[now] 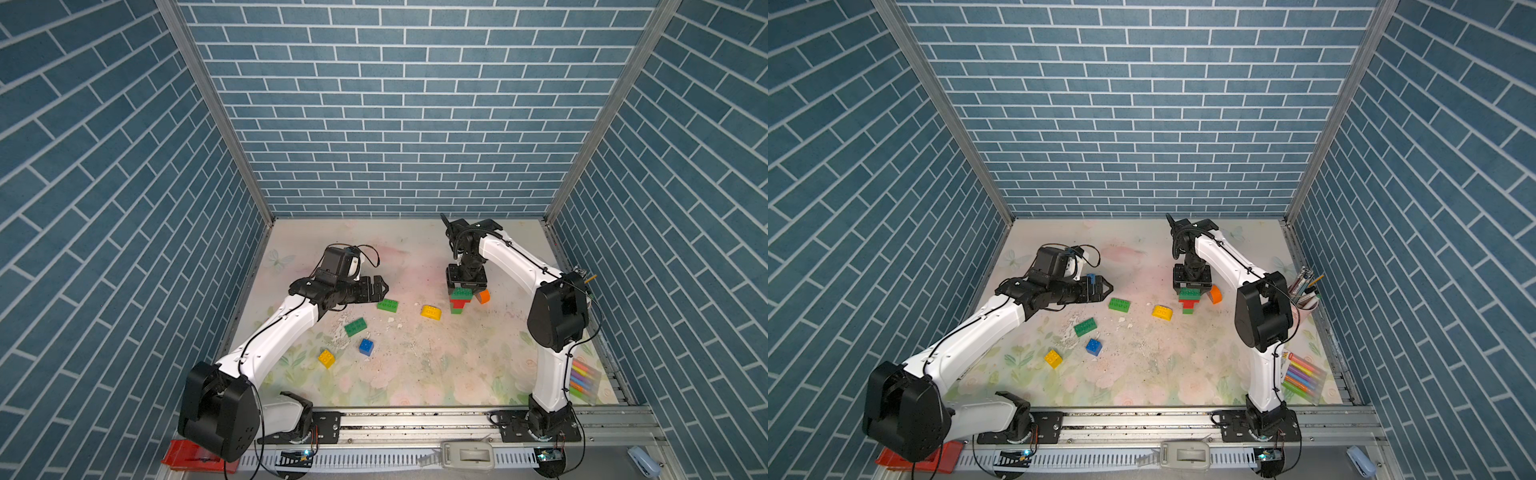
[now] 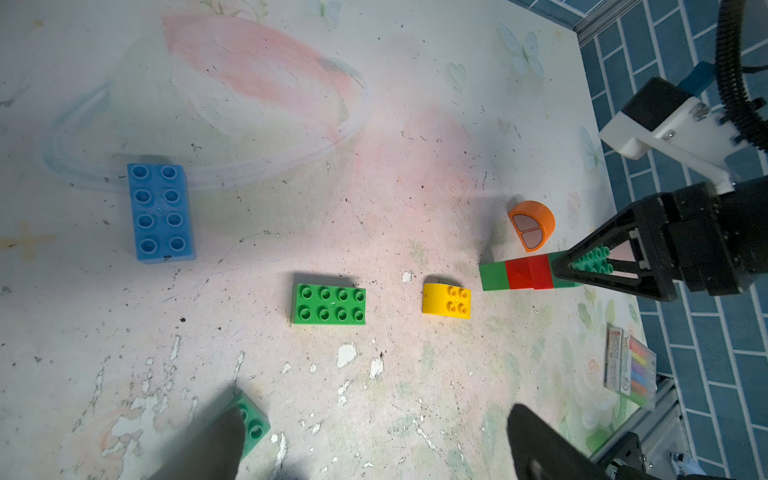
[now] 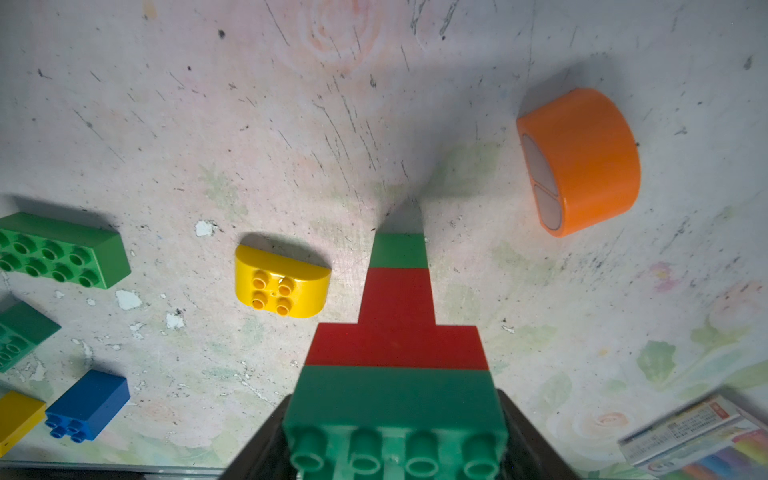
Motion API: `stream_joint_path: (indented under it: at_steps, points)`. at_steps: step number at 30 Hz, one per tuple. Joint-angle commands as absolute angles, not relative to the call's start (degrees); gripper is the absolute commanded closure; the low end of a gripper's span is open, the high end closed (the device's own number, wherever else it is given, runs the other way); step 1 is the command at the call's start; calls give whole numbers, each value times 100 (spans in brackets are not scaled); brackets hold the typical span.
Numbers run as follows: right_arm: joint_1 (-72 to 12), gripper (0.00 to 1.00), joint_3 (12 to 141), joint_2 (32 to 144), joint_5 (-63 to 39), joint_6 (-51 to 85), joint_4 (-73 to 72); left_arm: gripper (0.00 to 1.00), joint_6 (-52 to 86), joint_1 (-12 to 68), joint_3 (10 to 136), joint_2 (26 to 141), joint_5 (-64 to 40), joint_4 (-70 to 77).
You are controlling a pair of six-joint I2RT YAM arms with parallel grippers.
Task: Assemble an ice cream with lego
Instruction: Assemble the lego brick with the lego brick.
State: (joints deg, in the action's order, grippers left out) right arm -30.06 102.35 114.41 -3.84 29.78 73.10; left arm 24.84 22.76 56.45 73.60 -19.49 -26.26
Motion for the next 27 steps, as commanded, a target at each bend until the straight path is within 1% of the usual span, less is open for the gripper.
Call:
stream_joint_path:
  at_steps: [1, 20, 24, 26, 27]
  points:
    - [-3042, 36, 10114, 11615, -118, 3164, 7332, 0, 2413, 2243, 5766, 7243, -1890, -2733]
    - [-3038, 24, 10296, 11496, -85, 3164, 7427, 0, 2349, 2205, 5792, 7210, -1889, -2804]
    - [-3038, 19, 10318, 11375, -145, 3164, 7429, 0, 2322, 2167, 5804, 7185, -1897, -2852]
    - [-3034, 12, 10333, 11251, -184, 3164, 7440, 0, 2314, 2160, 5807, 7170, -1896, -2878]
    - [-3034, 10, 10370, 11197, -192, 3160, 7472, 0, 2302, 2151, 5810, 7159, -1900, -2887]
